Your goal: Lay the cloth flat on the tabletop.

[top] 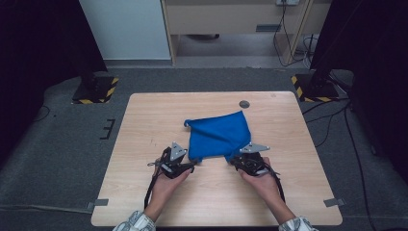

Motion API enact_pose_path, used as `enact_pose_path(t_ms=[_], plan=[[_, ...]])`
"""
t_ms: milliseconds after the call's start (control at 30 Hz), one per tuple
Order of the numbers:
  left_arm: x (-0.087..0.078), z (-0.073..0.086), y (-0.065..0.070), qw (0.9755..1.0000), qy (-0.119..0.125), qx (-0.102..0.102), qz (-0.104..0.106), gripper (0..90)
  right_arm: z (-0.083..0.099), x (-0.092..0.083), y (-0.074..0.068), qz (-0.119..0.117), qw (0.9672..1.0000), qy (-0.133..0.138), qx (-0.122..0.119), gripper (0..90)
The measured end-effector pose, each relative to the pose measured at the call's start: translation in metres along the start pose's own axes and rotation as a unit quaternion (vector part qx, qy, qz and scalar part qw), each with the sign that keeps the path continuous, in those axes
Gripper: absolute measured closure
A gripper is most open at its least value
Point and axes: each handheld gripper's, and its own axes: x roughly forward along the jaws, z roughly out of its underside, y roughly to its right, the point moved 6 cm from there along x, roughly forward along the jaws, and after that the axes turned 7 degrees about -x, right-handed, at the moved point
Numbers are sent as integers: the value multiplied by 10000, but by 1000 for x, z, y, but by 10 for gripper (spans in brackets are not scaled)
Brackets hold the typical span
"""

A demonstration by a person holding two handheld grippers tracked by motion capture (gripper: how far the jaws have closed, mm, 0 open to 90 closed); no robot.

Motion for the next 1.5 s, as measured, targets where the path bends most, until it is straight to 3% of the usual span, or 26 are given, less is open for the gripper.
enact_pose_path(t_ms=[200, 367, 533, 667, 800, 900, 1033, 1167, 1500], plan=[[2, 1, 2, 10000, -15, -25, 89, 435, 0, -2, 4, -1, 10000, 71, 36, 876], [3, 1, 8, 9997, -74, 91, 222, 539, -1, -5, 5, -20, 9999, 98, 40, 877], [10, 2, 19, 9991, -168, 259, 303, 570, -1, -7, 6, -31, 9999, 115, 38, 876], [19, 7, 21, 9987, -291, 363, 219, 535, -1, -8, 7, -49, 9999, 132, 48, 875], [25, 10, 18, 9982, -388, 455, 89, 563, -1, -9, 7, -57, 9999, 158, 34, 874], [30, 13, 16, 9973, -523, 503, 71, 603, -2, -9, 7, -63, 9998, 169, 38, 874], [33, 14, 15, 9955, -640, 690, 68, 756, -2, -11, 8, -51, 9998, 186, 73, 874], [31, 11, 14, 9959, -644, 614, 158, 877, -3, -13, 12, -33, 9997, 219, 77, 874], [8, -6, -3, 9994, -145, 240, 200, 888, 0, -32, 41, 171, 9985, 351, 382, 875]])
